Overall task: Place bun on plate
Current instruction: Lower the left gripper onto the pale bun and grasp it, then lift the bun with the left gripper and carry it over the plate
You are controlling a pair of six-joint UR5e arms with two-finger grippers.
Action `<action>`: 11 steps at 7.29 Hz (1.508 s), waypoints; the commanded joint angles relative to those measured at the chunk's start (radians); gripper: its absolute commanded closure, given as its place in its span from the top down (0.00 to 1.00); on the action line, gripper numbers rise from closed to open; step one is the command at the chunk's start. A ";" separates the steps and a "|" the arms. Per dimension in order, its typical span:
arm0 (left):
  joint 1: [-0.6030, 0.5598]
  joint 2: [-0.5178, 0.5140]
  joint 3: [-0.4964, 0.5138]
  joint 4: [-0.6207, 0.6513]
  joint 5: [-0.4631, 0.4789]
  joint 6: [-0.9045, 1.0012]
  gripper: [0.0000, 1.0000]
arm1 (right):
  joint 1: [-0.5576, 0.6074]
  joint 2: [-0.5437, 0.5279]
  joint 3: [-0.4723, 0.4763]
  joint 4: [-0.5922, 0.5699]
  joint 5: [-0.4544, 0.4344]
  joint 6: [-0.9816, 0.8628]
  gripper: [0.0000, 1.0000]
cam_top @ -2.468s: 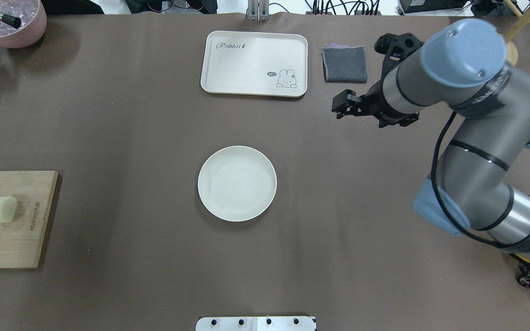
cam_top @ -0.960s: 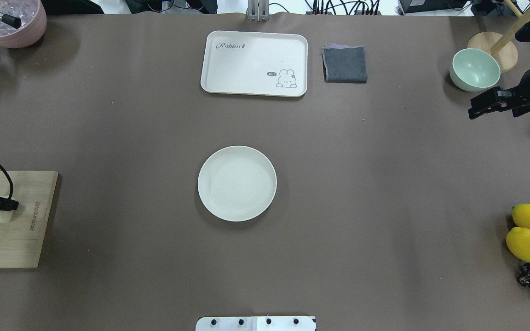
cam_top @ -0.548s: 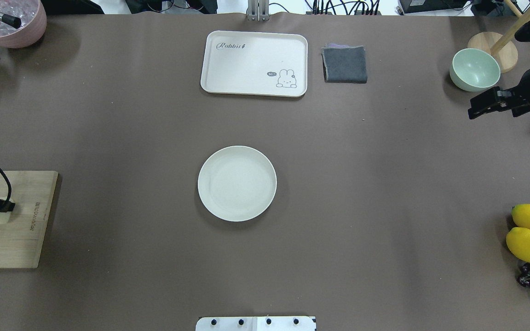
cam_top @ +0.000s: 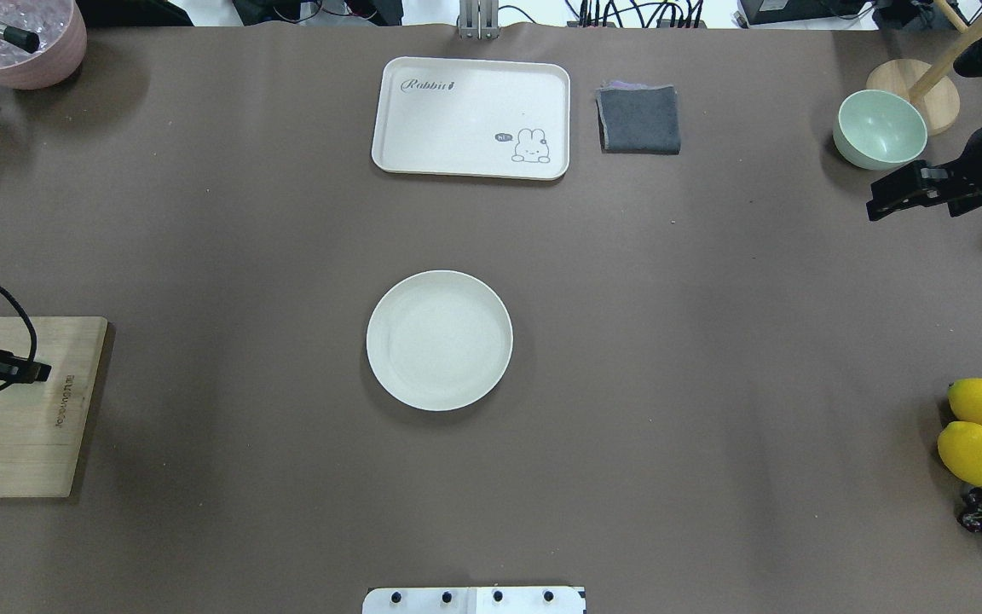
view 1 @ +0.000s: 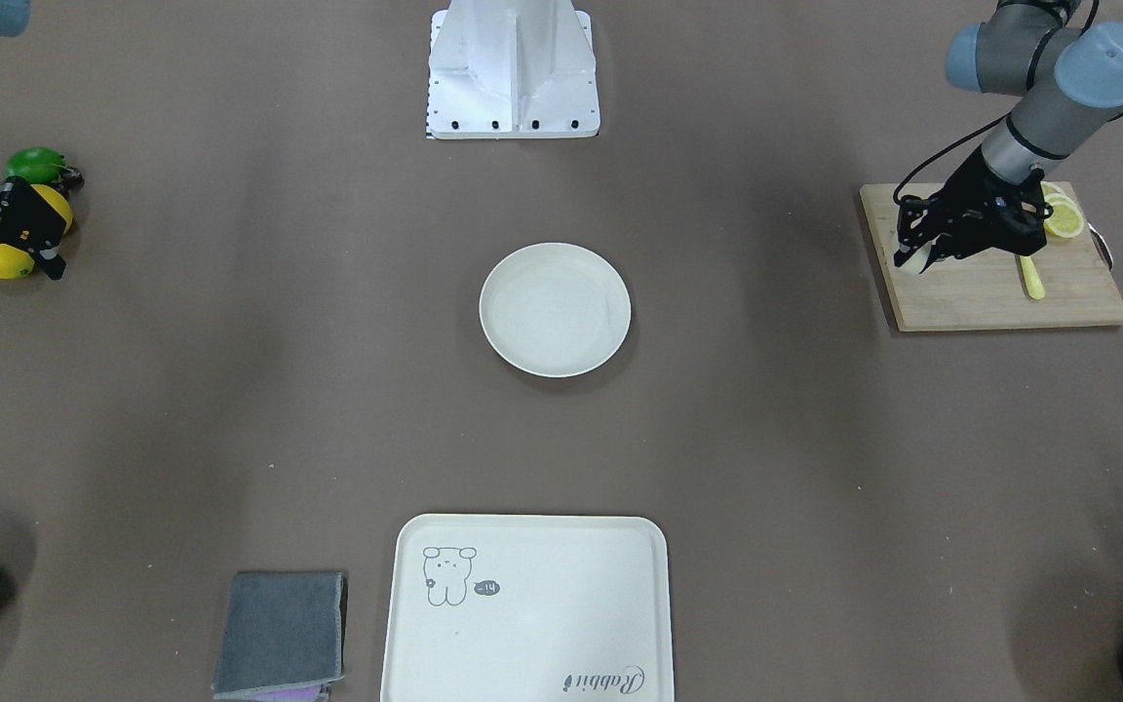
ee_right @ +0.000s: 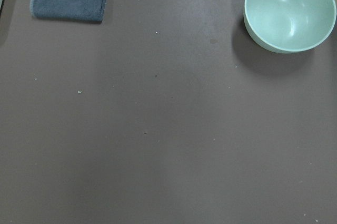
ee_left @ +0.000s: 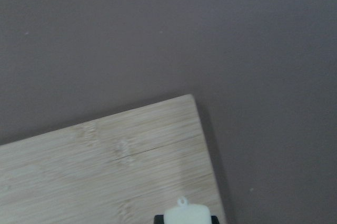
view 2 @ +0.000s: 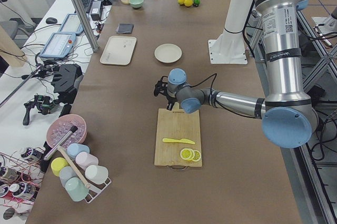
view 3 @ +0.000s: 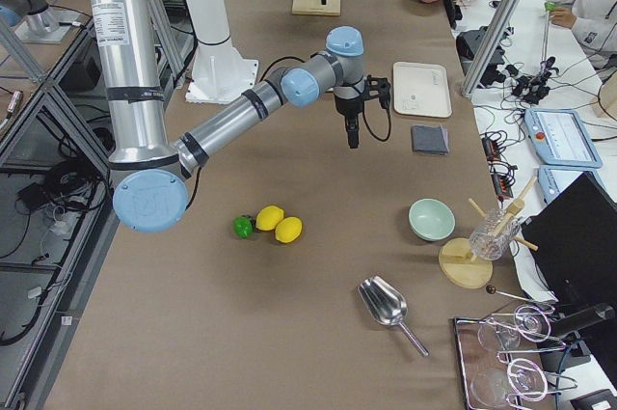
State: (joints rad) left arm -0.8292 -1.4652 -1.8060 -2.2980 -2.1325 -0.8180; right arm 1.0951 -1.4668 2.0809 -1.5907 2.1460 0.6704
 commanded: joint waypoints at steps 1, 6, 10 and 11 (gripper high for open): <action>0.013 -0.297 0.007 0.211 -0.012 -0.175 0.35 | 0.006 -0.019 0.008 0.000 0.000 0.000 1.00; 0.255 -0.759 0.221 0.370 0.181 -0.464 0.35 | 0.108 -0.125 -0.002 -0.008 0.096 -0.159 1.00; 0.318 -0.799 0.287 0.364 0.258 -0.480 0.44 | 0.251 -0.299 -0.008 -0.009 0.118 -0.429 1.00; 0.326 -0.793 0.290 0.364 0.281 -0.480 0.65 | 0.279 -0.320 -0.025 -0.006 0.120 -0.461 1.00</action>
State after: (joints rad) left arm -0.5162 -2.2622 -1.5205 -1.9341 -1.8731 -1.2974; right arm 1.3394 -1.7547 2.0691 -1.5985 2.2640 0.2602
